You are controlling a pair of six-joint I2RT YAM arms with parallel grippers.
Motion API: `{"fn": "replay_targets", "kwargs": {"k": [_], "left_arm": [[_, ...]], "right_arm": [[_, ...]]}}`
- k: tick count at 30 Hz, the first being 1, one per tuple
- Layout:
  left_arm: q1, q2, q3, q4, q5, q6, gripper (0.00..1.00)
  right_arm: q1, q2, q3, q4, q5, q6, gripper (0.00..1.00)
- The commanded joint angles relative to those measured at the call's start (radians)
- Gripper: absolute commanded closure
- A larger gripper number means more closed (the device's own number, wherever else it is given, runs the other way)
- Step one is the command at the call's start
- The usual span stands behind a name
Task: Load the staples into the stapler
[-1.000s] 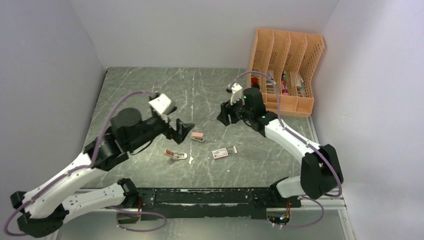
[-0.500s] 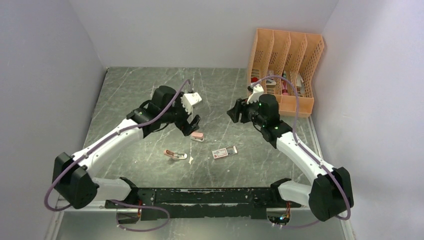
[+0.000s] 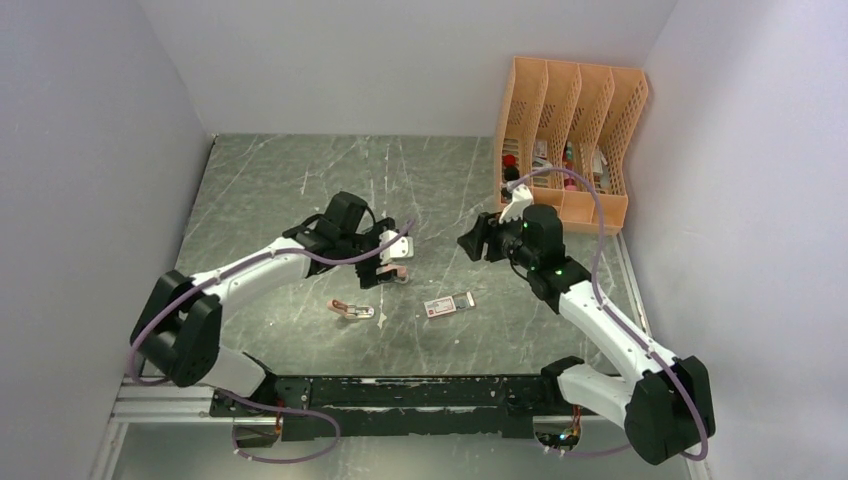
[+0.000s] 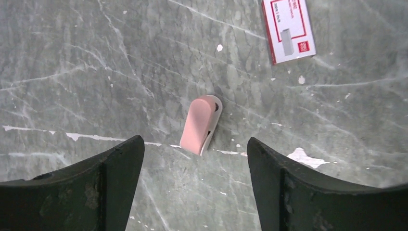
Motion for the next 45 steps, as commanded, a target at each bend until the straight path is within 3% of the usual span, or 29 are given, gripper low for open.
{"fn": "replay_targets", "kwargs": {"k": [1, 8, 19, 37, 45], "left_arm": [[-0.002, 0.085, 0.054, 0.032, 0.050, 0.149, 0.20], [-0.008, 0.188, 0.134, -0.019, 0.091, 0.198, 0.33], [-0.078, 0.236, 0.130, -0.067, 0.026, 0.271, 0.36], [-0.080, 0.299, 0.145, -0.094, -0.019, 0.293, 0.44], [-0.080, 0.321, 0.167, -0.104, -0.008, 0.283, 0.55]], "right_arm": [[-0.003, -0.048, -0.049, -0.055, 0.001, 0.008, 0.37], [-0.003, -0.080, -0.118, -0.069, -0.032, 0.018, 0.37], [-0.003, -0.062, -0.119, -0.073, -0.038, 0.001, 0.37], [-0.003, -0.050, -0.120, -0.070, -0.058, -0.001, 0.37], [-0.003, -0.054, -0.125, -0.070, -0.054, -0.002, 0.37]]}}
